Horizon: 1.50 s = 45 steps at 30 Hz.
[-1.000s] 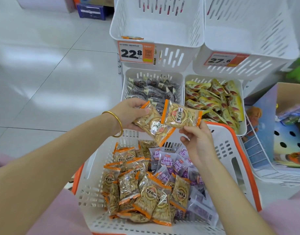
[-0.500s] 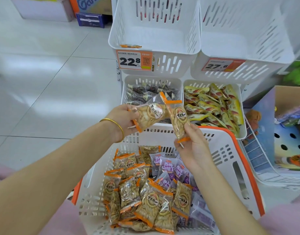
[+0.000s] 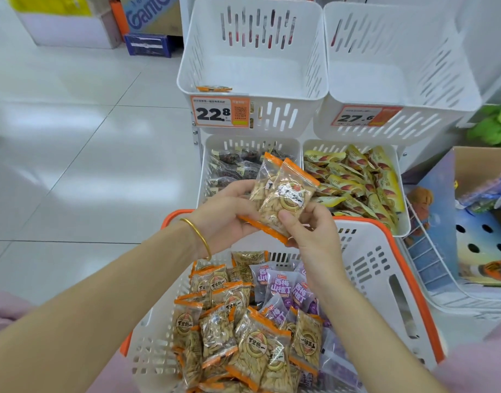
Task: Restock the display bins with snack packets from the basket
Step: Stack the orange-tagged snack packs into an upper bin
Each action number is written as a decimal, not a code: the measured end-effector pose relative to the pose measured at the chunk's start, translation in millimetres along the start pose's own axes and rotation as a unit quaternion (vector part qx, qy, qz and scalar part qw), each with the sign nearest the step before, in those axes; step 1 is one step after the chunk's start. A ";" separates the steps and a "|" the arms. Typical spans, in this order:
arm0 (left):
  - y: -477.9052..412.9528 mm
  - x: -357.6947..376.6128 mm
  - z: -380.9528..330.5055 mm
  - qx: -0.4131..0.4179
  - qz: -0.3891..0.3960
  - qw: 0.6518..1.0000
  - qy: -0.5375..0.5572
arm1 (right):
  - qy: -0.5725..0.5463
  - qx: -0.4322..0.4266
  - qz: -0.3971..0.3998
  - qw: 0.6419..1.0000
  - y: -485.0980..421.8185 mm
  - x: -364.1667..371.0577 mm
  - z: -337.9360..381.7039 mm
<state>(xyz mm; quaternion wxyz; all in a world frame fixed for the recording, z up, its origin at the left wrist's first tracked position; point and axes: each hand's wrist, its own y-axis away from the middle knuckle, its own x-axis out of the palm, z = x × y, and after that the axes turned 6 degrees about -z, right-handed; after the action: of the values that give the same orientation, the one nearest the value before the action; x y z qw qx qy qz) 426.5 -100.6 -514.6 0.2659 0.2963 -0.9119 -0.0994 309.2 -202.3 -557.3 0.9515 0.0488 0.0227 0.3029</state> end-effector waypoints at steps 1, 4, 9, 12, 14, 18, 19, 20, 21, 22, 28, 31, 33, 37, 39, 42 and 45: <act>-0.3 0.6 0.6 0.013 0.010 1.000 -0.008 | 0.024 -0.029 0.001 0.999 -0.1 0.8 4.9; -1.9 2.0 1.9 0.057 -0.005 0.996 -0.063 | 0.105 -0.105 0.016 0.989 -3.3 0.6 18.7; -6.1 3.3 -6.7 0.097 -0.034 0.987 -0.121 | 0.147 -0.110 0.020 0.983 -23.6 -5.9 43.4; -11.6 6.2 -25.8 0.149 -0.041 0.963 -0.221 | 0.050 -0.001 0.148 0.988 -52.2 -9.3 84.8; -20.1 6.8 -45.0 0.171 -0.048 0.952 -0.249 | 0.065 0.001 0.234 0.970 -74.4 -4.7 114.2; -45.0 8.0 -98.5 0.276 -0.125 0.882 -0.361 | 0.102 -0.112 0.194 0.969 -123.6 19.2 164.2; -52.0 5.2 -111.8 0.303 -0.158 0.852 -0.398 | 0.105 -0.143 0.158 0.971 -135.7 25.2 175.6; -59.6 0.2 -123.7 0.325 -0.194 0.817 -0.436 | 0.112 -0.175 0.123 0.970 -149.1 31.1 184.7; -67.5 -6.0 -133.2 0.342 -0.227 0.773 -0.484 | 0.129 -0.207 0.093 0.965 -163.2 37.9 191.1; -74.4 -12.2 -140.0 0.352 -0.248 0.725 -0.537 | 0.162 -0.237 0.068 0.956 -177.5 45.1 193.2; -98.0 -35.8 -133.0 0.308 -0.253 0.641 -0.656 | 0.475 -0.323 0.032 0.818 -224.6 93.5 168.7; -102.1 -43.7 -125.4 0.319 -0.260 0.616 -0.672 | 0.525 -0.310 0.108 0.785 -233.4 114.7 155.0; -103.6 -46.5 -124.3 0.327 -0.265 0.611 -0.670 | 0.532 -0.230 0.197 0.791 -237.2 123.8 149.7; -103.0 -48.0 -123.2 0.328 -0.268 0.614 -0.666 | 0.437 -0.095 0.294 0.845 -235.5 118.7 157.6; -101.1 -46.3 -124.4 0.323 -0.271 0.631 -0.651 | 0.415 -0.068 0.310 0.853 -237.2 111.9 160.5; -99.8 -45.8 -125.9 0.323 -0.270 0.651 -0.632 | 0.400 -0.066 0.296 0.865 -241.5 109.0 153.7; -98.9 -47.2 -125.1 0.321 -0.261 0.657 -0.630 | 0.412 -0.099 0.282 0.861 -241.7 113.6 145.9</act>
<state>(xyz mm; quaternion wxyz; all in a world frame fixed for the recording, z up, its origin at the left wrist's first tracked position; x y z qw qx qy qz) 575.0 -155.1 -463.3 -0.5208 0.4554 -0.7215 -0.0289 551.2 -344.2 -439.6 0.7288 -0.1710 0.3677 0.5518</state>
